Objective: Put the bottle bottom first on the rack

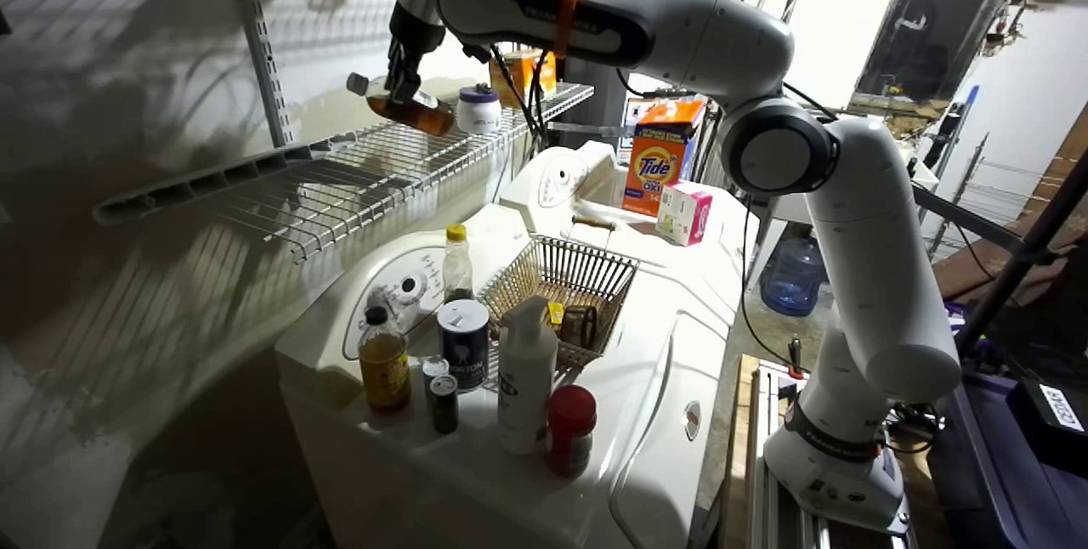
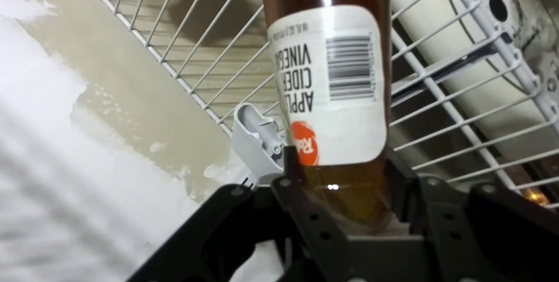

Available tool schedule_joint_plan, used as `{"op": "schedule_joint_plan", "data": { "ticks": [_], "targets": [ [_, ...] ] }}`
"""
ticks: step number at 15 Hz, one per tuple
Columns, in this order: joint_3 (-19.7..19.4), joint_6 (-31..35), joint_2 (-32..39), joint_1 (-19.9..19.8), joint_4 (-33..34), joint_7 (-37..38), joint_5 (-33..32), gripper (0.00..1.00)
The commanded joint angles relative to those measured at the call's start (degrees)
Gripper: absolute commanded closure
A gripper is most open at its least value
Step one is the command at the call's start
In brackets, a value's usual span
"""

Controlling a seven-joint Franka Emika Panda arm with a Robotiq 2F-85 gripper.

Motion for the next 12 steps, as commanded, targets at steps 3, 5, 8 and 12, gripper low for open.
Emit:
{"op": "schedule_joint_plan", "data": {
  "ticks": [3,5,8,12],
  "targets": [
    [1.1,9.7,-3.2,-2.9,-4.3,9.6,6.7,0.78],
    [1.2,16.4,-3.9,-3.7,-7.6,12.0,8.6,0.78],
    [1.8,28.0,-5.2,-5.2,-13.5,14.6,12.1,0.78],
    [2.1,41.7,-8.2,-6.7,-22.9,18.2,16.7,0.78]
  ]
}}
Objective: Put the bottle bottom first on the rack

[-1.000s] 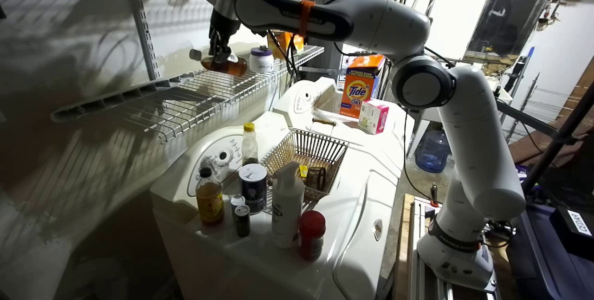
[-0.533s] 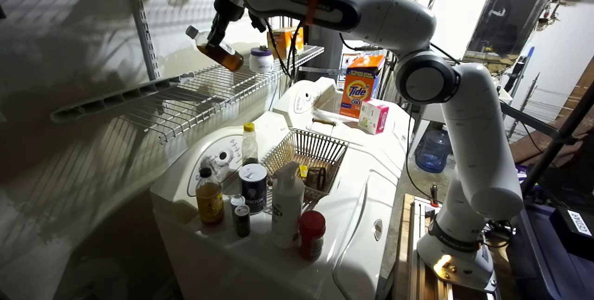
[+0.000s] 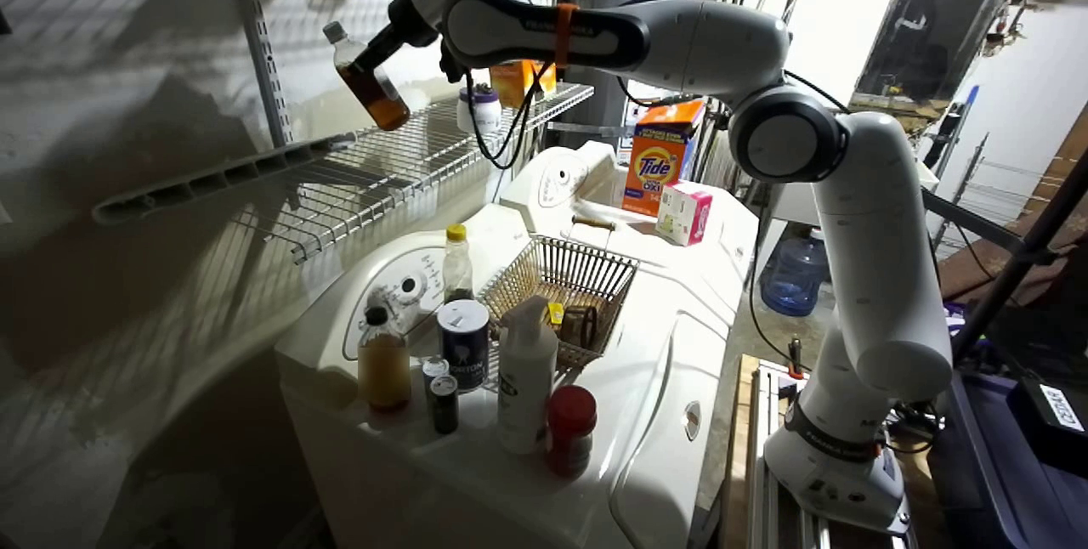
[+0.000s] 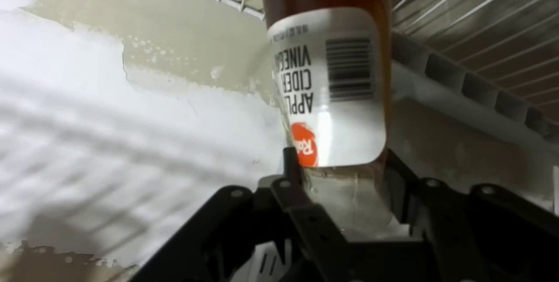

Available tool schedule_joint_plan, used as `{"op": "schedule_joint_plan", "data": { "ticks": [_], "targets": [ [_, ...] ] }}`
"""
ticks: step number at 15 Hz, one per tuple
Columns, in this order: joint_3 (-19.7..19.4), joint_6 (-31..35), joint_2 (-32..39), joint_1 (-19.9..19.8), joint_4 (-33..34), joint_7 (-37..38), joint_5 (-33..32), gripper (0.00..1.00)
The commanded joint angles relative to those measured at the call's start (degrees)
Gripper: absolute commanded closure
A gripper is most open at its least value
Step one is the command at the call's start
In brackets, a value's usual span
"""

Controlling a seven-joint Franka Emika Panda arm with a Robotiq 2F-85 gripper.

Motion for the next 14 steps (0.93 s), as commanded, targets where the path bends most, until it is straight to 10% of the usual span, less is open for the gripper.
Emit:
{"op": "schedule_joint_plan", "data": {
  "ticks": [1,14],
  "targets": [
    [0.7,10.0,-6.6,-1.7,-11.9,3.6,4.0,0.78],
    [12.5,32.6,-18.0,-10.3,-37.8,-7.0,27.0,0.78]
  ]
}}
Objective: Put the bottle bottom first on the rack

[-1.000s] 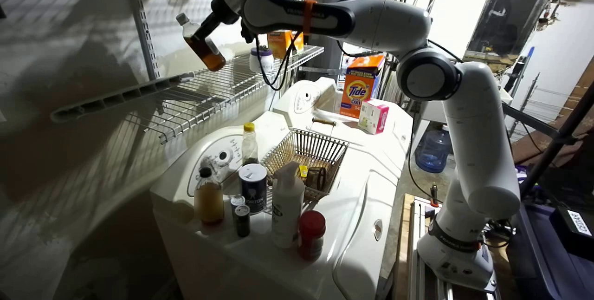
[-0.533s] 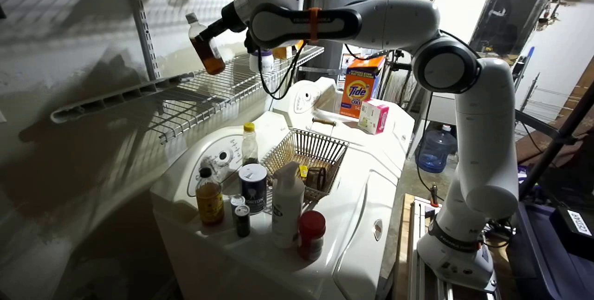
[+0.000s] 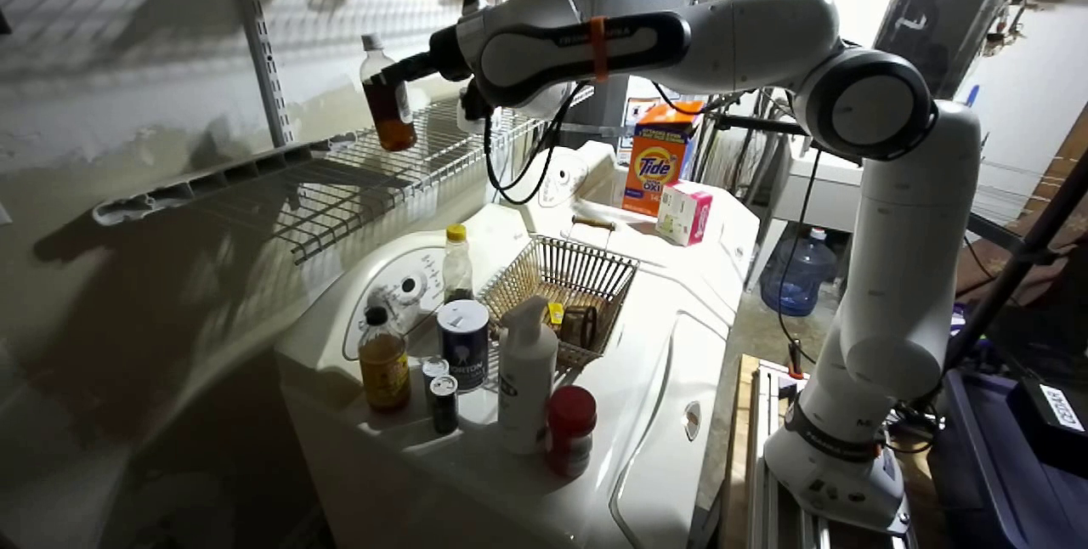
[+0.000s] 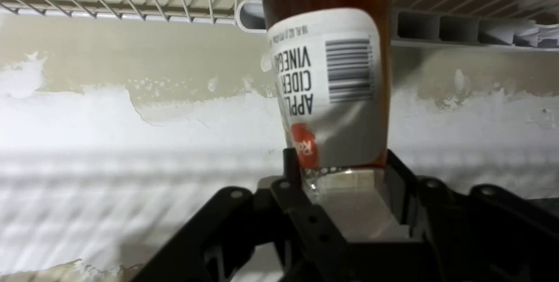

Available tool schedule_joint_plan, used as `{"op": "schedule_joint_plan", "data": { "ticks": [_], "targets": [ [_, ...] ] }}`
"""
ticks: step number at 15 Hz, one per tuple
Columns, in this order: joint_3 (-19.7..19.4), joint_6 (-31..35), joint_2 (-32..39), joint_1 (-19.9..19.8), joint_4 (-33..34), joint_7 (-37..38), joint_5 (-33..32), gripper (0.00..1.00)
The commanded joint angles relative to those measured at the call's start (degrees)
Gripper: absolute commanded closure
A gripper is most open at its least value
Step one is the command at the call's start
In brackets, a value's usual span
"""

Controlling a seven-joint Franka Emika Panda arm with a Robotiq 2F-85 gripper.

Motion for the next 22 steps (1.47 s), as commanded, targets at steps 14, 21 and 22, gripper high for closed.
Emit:
{"op": "schedule_joint_plan", "data": {
  "ticks": [14,21,22],
  "targets": [
    [21.5,5.5,-4.2,-16.6,-8.1,-29.3,27.4,0.78],
    [23.7,5.2,-5.5,-19.4,-9.3,-33.0,30.6,0.06],
    [23.4,5.2,-6.0,-19.3,-9.6,-32.9,30.0,0.01]
  ]
}}
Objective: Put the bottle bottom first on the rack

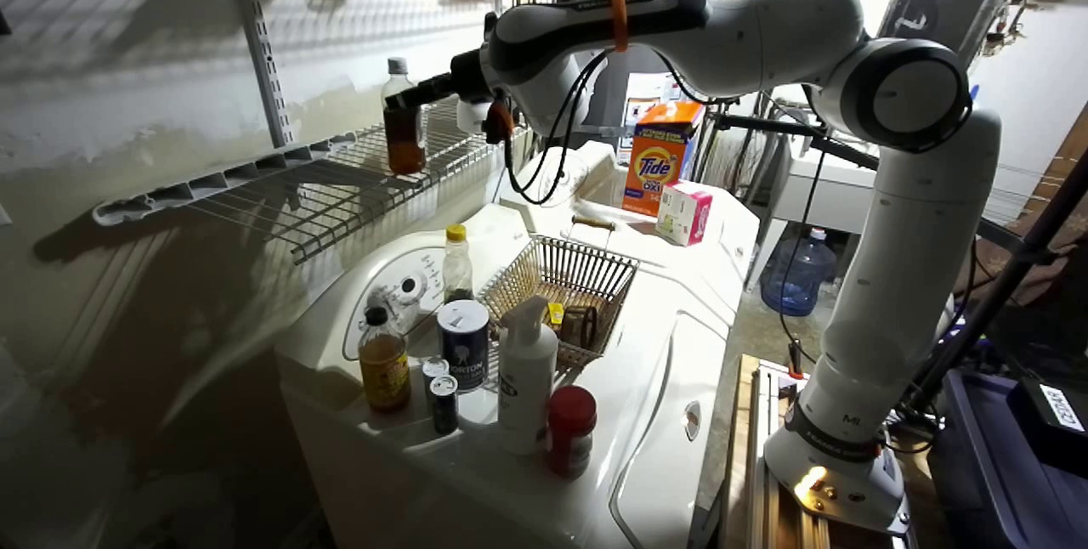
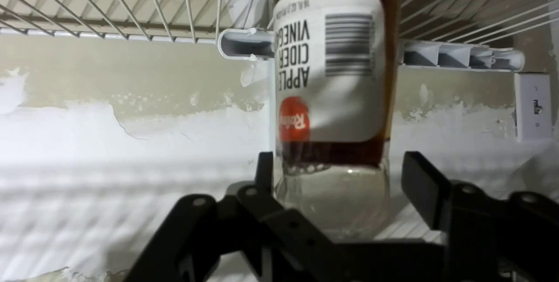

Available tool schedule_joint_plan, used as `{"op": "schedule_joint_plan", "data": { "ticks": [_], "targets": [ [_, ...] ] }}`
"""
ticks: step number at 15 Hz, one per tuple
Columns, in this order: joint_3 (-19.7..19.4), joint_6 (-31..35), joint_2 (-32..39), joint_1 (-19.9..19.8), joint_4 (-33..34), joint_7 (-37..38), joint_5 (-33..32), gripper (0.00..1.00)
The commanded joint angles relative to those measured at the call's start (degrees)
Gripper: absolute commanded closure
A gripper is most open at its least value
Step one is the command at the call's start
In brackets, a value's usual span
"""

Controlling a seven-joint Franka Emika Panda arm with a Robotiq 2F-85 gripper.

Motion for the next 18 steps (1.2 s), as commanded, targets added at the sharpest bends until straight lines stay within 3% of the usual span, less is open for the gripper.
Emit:
{"op": "schedule_joint_plan", "data": {
  "ticks": [1,6,9,12,13,16,18],
  "targets": [
    [0.4,0.1,-3.2,-0.8,-2.3,-1.4,0.7,0.00],
    [-6.8,-3.8,-12.5,1.2,-13.4,8.9,-12.5,0.00],
    [-7.4,-8.9,-16.6,-0.6,-16.5,17.1,-23.8,0.00],
    [-6.3,-19.3,-19.2,-1.9,-14.8,21.8,-30.9,0.00],
    [-17.8,-22.7,-19.5,10.0,-14.2,26.3,-37.7,0.00],
    [-22.7,-34.2,-21.1,16.0,-11.7,32.4,-49.5,0.00],
    [-25.3,-39.7,-21.4,20.0,-9.9,34.1,-53.6,0.00]
  ]
}}
